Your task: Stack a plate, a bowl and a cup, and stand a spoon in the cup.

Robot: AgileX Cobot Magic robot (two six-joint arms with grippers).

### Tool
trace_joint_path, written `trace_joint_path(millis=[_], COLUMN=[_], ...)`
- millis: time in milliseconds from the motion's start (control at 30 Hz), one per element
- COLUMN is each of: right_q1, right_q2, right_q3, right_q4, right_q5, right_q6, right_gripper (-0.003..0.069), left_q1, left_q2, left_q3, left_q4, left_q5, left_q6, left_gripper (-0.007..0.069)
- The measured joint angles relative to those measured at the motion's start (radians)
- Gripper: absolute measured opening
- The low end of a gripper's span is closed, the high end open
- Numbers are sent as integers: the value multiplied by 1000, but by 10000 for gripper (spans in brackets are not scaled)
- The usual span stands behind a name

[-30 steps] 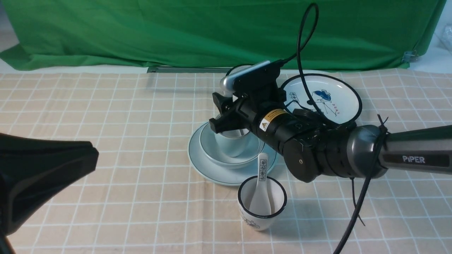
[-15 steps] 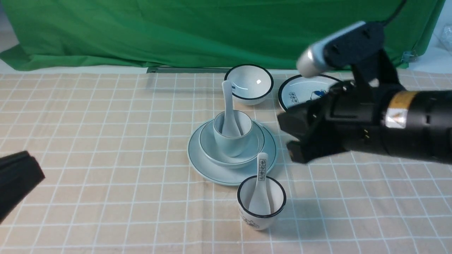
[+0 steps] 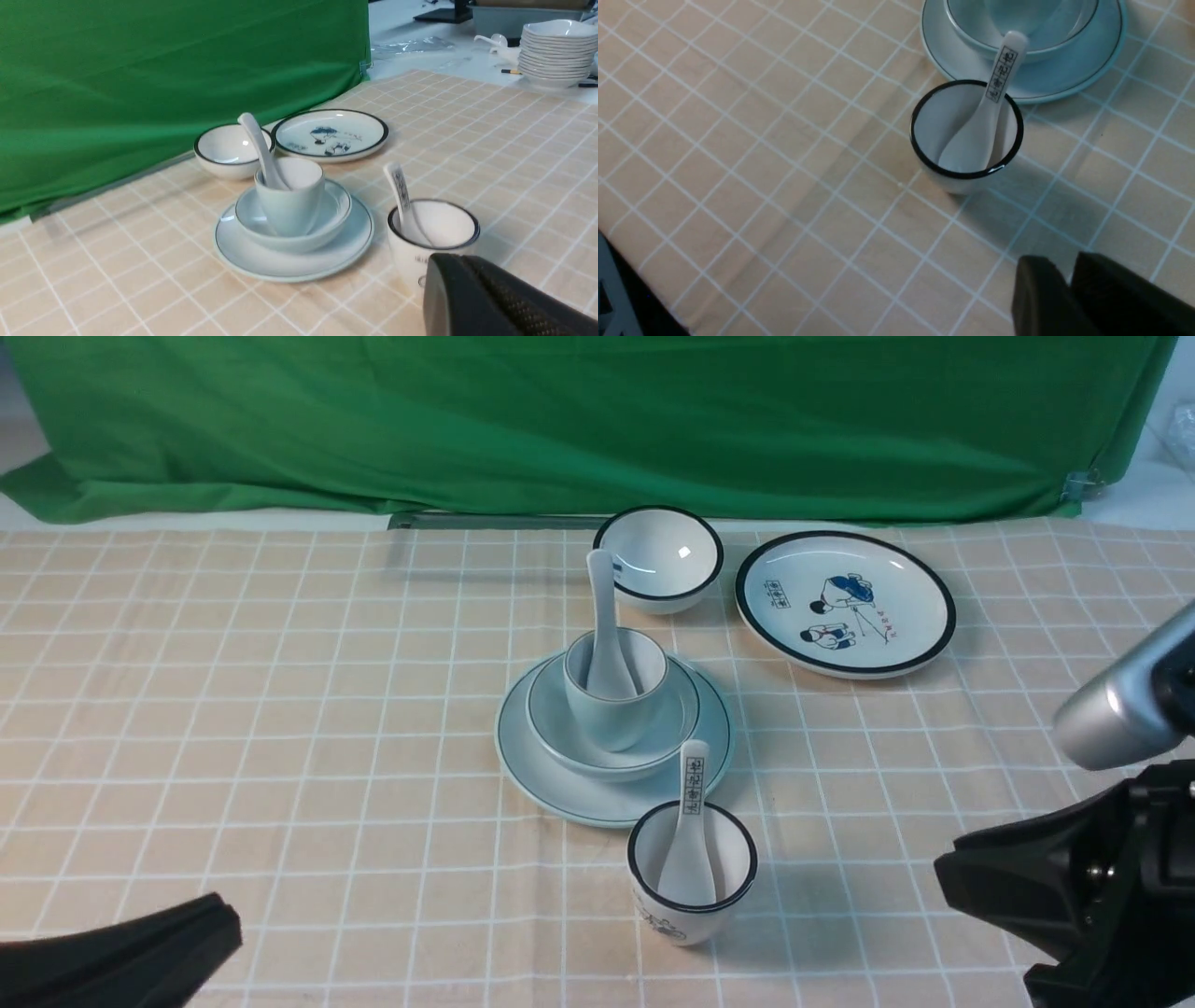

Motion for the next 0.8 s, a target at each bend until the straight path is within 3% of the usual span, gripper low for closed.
trace_joint_path(millis=[200, 267, 367, 467, 500, 600, 633, 800], right_q1=[-22, -75, -237, -334, -423, -492, -551, -601], right_q2=[-18, -51, -181, -295, -430, -555, -685, -866], right_q3=[0, 7, 116, 239, 384, 505, 640, 783], right_q4=[-37, -57, -47, -39, -37, -35, -35, -35], right_q5=[-9, -22, -95, -177, -279, -361, -406, -387], right_q6=[0, 1, -29, -56, -65, -69, -72, -79], right_gripper=[140, 110, 25, 18, 17, 17, 17, 17], left_q1=[0, 0, 0, 0, 0, 0, 0, 0], left_q2=[0, 0, 0, 0, 1, 1, 1, 1], left_q3=[55, 66, 90, 102, 111, 115, 116, 118], left_q4=[2, 2, 2, 2, 2, 2, 2, 2], left_q5=[1, 1, 0, 0, -3, -1, -1, -2], left_q6=[0, 0, 0, 0, 0, 0, 0, 0], left_gripper=[1, 1, 1, 1, 1, 1, 1, 1])
